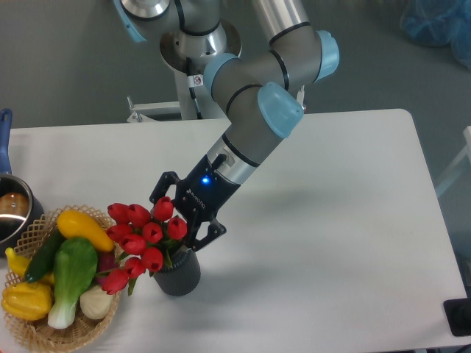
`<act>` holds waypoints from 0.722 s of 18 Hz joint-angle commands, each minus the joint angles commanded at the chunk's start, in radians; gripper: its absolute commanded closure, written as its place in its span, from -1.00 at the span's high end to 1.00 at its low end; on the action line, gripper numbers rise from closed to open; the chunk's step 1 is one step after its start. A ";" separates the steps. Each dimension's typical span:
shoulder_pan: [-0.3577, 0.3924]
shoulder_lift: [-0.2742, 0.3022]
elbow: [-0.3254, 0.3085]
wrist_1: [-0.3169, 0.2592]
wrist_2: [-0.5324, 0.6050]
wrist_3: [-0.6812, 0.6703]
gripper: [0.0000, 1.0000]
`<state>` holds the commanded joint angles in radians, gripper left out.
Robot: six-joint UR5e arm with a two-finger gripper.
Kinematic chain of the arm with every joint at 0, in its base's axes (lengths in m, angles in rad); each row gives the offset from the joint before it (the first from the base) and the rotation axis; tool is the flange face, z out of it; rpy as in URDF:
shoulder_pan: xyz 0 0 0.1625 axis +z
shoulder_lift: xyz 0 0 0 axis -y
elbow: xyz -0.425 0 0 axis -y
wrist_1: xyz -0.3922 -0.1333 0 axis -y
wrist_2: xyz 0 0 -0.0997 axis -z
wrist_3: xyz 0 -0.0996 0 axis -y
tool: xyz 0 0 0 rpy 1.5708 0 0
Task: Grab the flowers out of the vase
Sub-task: 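Lift the gripped tulip bunch upward out of the black vase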
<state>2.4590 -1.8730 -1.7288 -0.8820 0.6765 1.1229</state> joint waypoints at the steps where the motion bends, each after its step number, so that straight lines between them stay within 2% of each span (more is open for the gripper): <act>1: 0.002 0.002 0.000 0.000 0.000 0.000 0.01; 3: 0.005 0.003 0.000 0.000 -0.002 0.000 -0.01; 4: 0.005 0.005 -0.002 0.000 -0.002 0.000 -0.10; 7: 0.005 0.006 -0.003 0.003 -0.003 0.002 -0.15; 9: 0.006 0.006 -0.003 0.003 -0.012 0.002 -0.27; 13: 0.008 0.006 -0.003 0.003 -0.014 0.000 -0.28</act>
<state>2.4666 -1.8669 -1.7319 -0.8790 0.6627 1.1229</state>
